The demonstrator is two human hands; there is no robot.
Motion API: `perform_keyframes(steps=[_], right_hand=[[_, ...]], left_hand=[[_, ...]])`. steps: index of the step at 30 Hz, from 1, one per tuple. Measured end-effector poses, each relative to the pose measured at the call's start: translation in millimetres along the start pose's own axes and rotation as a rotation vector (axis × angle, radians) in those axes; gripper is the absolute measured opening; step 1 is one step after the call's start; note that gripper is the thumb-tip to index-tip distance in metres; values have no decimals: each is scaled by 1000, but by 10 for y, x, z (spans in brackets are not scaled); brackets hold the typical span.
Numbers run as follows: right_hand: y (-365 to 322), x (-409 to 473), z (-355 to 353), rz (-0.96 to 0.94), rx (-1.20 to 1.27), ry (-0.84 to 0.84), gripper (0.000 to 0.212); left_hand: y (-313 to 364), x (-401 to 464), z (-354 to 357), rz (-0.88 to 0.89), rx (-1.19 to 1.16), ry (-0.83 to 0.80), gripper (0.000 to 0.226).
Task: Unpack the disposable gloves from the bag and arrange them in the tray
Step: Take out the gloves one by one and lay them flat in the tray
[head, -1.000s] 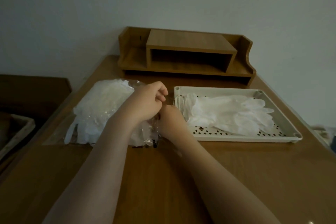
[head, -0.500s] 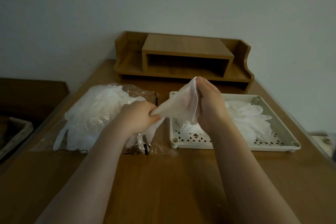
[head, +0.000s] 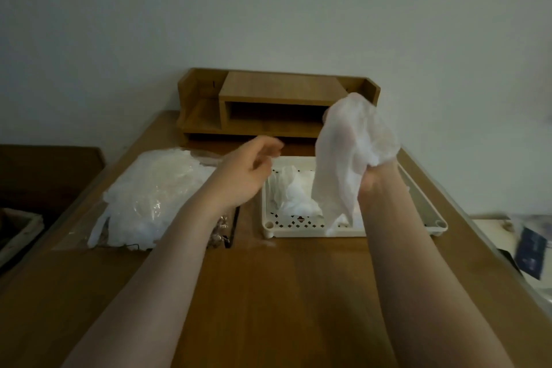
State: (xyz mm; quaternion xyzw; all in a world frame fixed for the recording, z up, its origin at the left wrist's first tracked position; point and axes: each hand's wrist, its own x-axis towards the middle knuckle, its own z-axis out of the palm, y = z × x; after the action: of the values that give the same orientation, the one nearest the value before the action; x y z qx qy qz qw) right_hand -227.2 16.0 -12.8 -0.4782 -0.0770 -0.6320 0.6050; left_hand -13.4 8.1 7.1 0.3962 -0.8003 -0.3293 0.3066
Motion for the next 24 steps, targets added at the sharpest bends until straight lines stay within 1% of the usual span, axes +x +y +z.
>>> perform_keyframes(steps=[1,2,3,4,5,6,7,9,10,12,13,14,15,16,17,18,19,20,22,23,24], right_hand=[[-63,34,138,8,30,-64,43],[-75,45,291,72,-47,-83,43],[-107,51,340,70,-194,-92,38],[-113,68,415,127,-309,-91,32],[-127,54,464,189,-388,-89,29],[-130,70,505,314,-385,-64,28],[-160,61,541,370,-369,-38,28],[-203,53,535,380,-350,17,32],[-213,39,512,412,-282,29,35],[-242,-18,498,416,-233,177,43],[-249,-62,562,424,-272,273,51],[-216,-79,631,462,-246,356,62],[-184,-102,677,532,-142,406,75],[-221,-143,702,506,-151,504,85],[-245,-187,719,435,-223,612,92],[-263,-230,732,370,-306,664,96],[-268,-257,758,356,-397,639,96],[-242,-275,779,384,-540,604,90],[-186,-286,821,465,-830,536,59],[-162,-283,820,494,-927,537,43],[-141,-278,801,514,-1003,557,34]], left_hand=[[130,-2,21,55,-65,6,37],[251,-3,34,108,-127,-5,43],[353,-3,40,143,-189,-37,50],[453,-3,36,153,-233,-73,56],[535,2,31,140,-252,-96,56],[600,9,22,115,-252,-105,53],[658,3,28,86,-232,-102,46],[706,17,41,59,-180,-71,33],[723,15,61,66,-155,-60,27],[758,1,99,104,-133,-41,17],[781,-9,121,118,-137,-28,13],[796,-13,136,122,-153,-7,15],[805,-9,152,114,-183,22,20],[809,3,162,96,-236,62,26],[816,13,171,66,-306,111,32],[829,24,184,32,-377,159,37],[835,29,196,-5,-438,196,39],[842,30,217,-39,-487,224,36],[843,48,270,-107,-535,278,22],[847,50,284,-136,-540,308,17],[847,52,289,-158,-552,331,15]])
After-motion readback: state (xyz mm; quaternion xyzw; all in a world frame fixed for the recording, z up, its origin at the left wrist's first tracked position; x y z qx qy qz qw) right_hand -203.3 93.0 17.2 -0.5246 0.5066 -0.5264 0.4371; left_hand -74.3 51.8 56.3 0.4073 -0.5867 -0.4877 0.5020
